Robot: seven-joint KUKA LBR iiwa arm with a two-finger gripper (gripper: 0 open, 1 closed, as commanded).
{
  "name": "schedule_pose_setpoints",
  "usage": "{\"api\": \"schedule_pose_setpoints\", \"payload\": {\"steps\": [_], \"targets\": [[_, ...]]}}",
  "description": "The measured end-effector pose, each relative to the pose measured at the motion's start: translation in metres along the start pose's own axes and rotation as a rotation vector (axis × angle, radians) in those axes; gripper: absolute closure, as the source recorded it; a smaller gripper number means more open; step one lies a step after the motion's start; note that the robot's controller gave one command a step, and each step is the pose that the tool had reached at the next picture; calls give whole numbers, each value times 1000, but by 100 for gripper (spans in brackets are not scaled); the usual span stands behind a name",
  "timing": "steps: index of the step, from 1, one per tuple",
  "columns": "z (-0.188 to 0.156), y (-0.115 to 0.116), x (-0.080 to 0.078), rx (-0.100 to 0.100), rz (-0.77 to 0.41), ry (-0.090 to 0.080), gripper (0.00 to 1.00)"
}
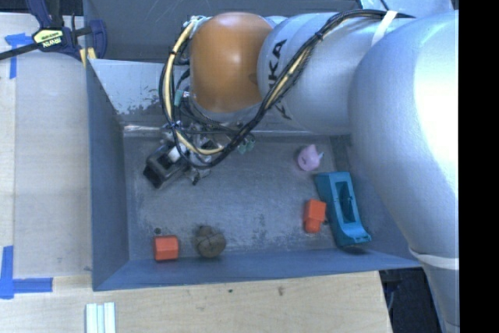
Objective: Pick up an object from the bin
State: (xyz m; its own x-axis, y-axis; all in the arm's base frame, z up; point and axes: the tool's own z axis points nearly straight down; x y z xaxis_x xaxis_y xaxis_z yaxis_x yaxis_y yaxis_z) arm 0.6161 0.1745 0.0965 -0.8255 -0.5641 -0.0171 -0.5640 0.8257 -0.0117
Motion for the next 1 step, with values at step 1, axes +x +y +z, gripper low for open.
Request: {"api": "schedule_pose_setpoints", "payload": {"steps": [1], "targets": [[-49, -3, 11, -3, -11, 10, 100]]}}
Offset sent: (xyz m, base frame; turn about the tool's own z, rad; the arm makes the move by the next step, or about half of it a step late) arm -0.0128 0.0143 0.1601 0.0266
